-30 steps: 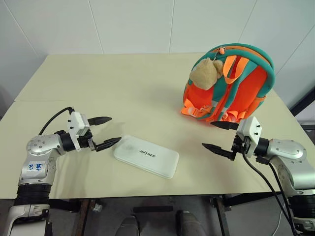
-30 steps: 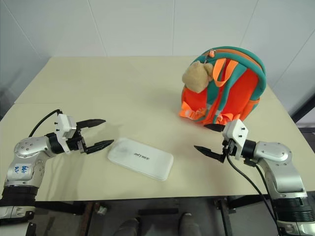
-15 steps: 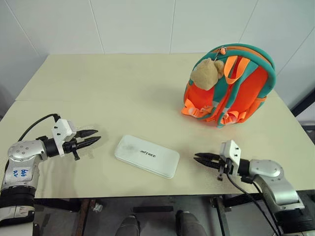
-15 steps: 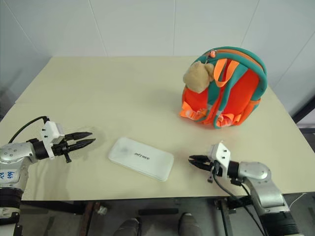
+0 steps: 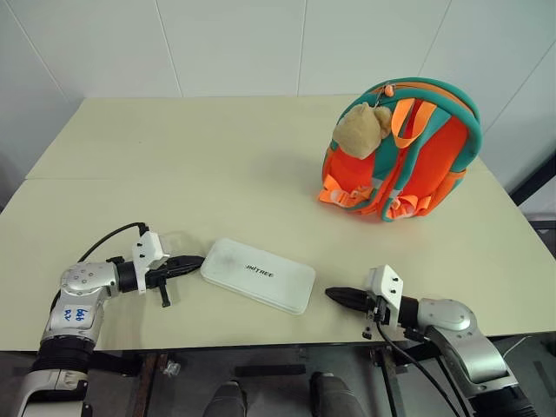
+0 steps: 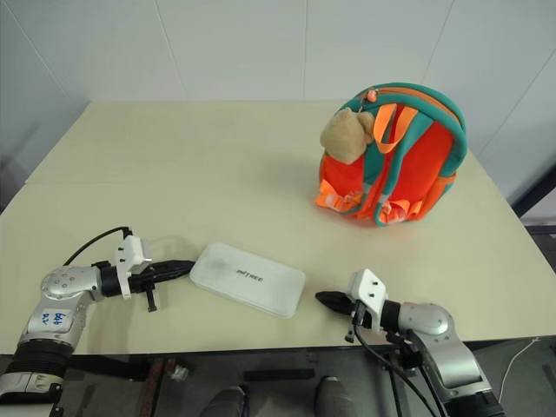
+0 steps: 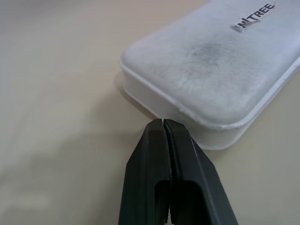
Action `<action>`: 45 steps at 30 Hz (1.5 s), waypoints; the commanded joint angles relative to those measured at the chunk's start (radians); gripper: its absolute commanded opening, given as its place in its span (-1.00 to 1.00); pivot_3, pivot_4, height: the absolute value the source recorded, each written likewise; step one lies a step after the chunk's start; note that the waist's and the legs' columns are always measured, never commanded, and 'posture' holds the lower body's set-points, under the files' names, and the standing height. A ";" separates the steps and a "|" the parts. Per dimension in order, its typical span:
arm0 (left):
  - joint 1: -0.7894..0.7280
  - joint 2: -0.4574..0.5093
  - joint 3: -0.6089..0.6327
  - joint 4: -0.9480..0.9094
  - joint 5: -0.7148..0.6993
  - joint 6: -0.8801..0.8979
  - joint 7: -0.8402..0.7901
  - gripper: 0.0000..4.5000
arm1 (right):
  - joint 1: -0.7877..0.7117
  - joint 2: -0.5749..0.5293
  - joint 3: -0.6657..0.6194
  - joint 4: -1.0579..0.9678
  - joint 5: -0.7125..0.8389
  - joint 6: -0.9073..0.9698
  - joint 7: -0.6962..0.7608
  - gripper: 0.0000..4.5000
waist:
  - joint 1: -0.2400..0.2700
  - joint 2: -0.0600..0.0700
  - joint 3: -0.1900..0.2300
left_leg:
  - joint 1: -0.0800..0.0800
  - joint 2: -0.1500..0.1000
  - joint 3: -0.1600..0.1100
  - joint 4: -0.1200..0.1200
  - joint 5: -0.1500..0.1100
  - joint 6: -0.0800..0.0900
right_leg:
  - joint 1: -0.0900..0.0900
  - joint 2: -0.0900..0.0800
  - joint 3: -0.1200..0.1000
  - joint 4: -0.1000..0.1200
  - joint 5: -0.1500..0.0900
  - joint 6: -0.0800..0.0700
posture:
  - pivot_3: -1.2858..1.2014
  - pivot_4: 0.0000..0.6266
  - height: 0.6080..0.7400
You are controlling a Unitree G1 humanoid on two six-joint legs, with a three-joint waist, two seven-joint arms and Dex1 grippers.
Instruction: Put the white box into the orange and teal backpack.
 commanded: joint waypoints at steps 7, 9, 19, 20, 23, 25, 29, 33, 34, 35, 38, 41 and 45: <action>-0.020 -0.014 -0.003 -0.067 -0.011 0.021 0.022 -0.98 | -0.112 0.045 0.024 0.086 -0.022 -0.030 -0.001 -1.00 | 0.001 0.000 0.000 | 0.000 0.000 0.000 0.000 0.000 0.000 | 0.000 0.000 0.000 0.000 0.000 0.000 | 0.03 -0.52 1.00; -0.010 -0.016 -0.007 -0.084 -0.012 0.029 0.024 -0.98 | -0.137 0.052 0.023 0.115 -0.026 -0.040 0.001 -1.00 | 0.001 0.000 0.000 | 0.000 0.000 0.000 0.000 0.000 0.000 | 0.000 0.000 0.000 0.000 0.000 0.000 | 0.03 -0.52 1.00; 0.086 -0.055 -0.027 -0.270 -0.034 0.130 0.060 -0.98 | -0.274 0.045 0.013 0.269 -0.046 -0.094 0.048 -1.00 | 0.000 0.000 0.000 | 0.000 0.000 0.000 0.000 0.000 0.000 | 0.000 0.000 0.000 0.000 0.000 0.001 | 0.03 -0.52 1.00; 0.101 -0.057 -0.029 -0.289 -0.030 0.134 0.067 -0.98 | -0.285 0.040 0.010 0.280 -0.051 -0.102 0.050 -1.00 | -0.001 0.000 0.000 | 0.000 0.000 0.000 0.000 0.000 0.000 | 0.000 0.000 0.000 0.000 0.000 0.001 | 0.03 -0.52 1.00; 0.127 -0.062 -0.019 -0.326 -0.035 0.160 0.093 -0.98 | -0.303 0.023 -0.021 0.290 -0.042 -0.090 0.042 -1.00 | -0.001 0.000 0.000 | 0.000 0.000 0.000 0.000 0.000 0.000 | 0.000 0.000 0.000 0.000 0.000 0.001 | 0.03 -0.52 1.00; 0.140 -0.057 -0.009 -0.331 -0.038 0.163 0.098 -0.98 | -0.289 -0.005 -0.035 0.277 -0.045 -0.080 0.047 -1.00 | 0.000 0.000 0.000 | 0.000 0.000 0.000 0.000 0.000 0.000 | 0.000 0.000 0.000 0.000 0.000 0.001 | 0.03 -0.52 1.00; 0.146 -0.047 -0.001 -0.331 -0.039 0.165 0.098 -0.98 | -0.229 -0.089 -0.061 0.221 -0.027 -0.036 0.085 -1.00 | 0.004 0.000 0.000 | -0.001 0.000 0.000 0.000 0.000 0.000 | 0.000 0.000 0.000 -0.001 0.000 0.000 | 0.03 -0.52 1.00; 0.142 -0.048 0.000 -0.331 -0.041 0.169 0.098 -0.98 | -0.137 -0.172 -0.096 0.121 0.024 0.041 0.133 -1.00 | 0.002 0.000 0.000 | -0.001 0.000 0.000 0.000 0.000 0.000 | 0.000 0.000 0.000 -0.002 0.000 0.000 | 0.03 -0.52 1.00; 0.139 -0.050 -0.001 -0.327 -0.041 0.169 0.097 -0.98 | -0.106 -0.189 -0.102 0.082 0.044 0.074 0.143 -1.00 | 0.000 0.000 0.000 | -0.001 0.000 0.000 0.000 -0.001 0.000 | 0.000 0.000 0.000 -0.002 0.000 0.000 | 0.03 -0.52 1.00; 0.138 -0.053 -0.001 -0.327 -0.043 0.170 0.097 -0.98 | -0.077 -0.201 -0.108 0.045 0.062 0.100 0.151 -1.00 | -0.001 0.000 0.000 | -0.001 0.000 0.000 0.000 -0.001 0.000 | 0.000 0.000 0.000 -0.002 0.000 0.000 | 0.03 -0.52 1.00; 0.138 -0.059 -0.008 -0.328 -0.045 0.171 0.093 -0.98 | 0.005 -0.212 -0.119 -0.058 0.096 0.152 0.139 -1.00 | -0.001 0.000 0.000 | -0.001 0.000 0.000 0.000 -0.001 0.000 | 0.000 0.000 0.000 -0.002 -0.001 -0.002 | 0.03 -0.52 1.00; 0.127 -0.068 -0.007 -0.328 -0.053 0.181 0.100 -0.98 | 0.039 -0.204 -0.116 -0.119 0.112 0.187 0.120 -1.00 | 0.000 0.000 0.000 | -0.001 0.000 0.000 0.001 -0.001 0.000 | 0.000 0.000 0.001 -0.002 -0.004 -0.008 | 0.03 -0.52 1.00; 0.105 -0.073 -0.008 -0.335 -0.059 0.197 0.105 -0.98 | 0.046 -0.181 -0.086 -0.186 0.130 0.226 0.107 -1.00 | 0.002 0.000 0.000 | -0.001 0.000 0.000 0.003 0.000 0.001 | 0.002 0.000 0.001 -0.003 -0.006 -0.013 | 0.03 -0.52 1.00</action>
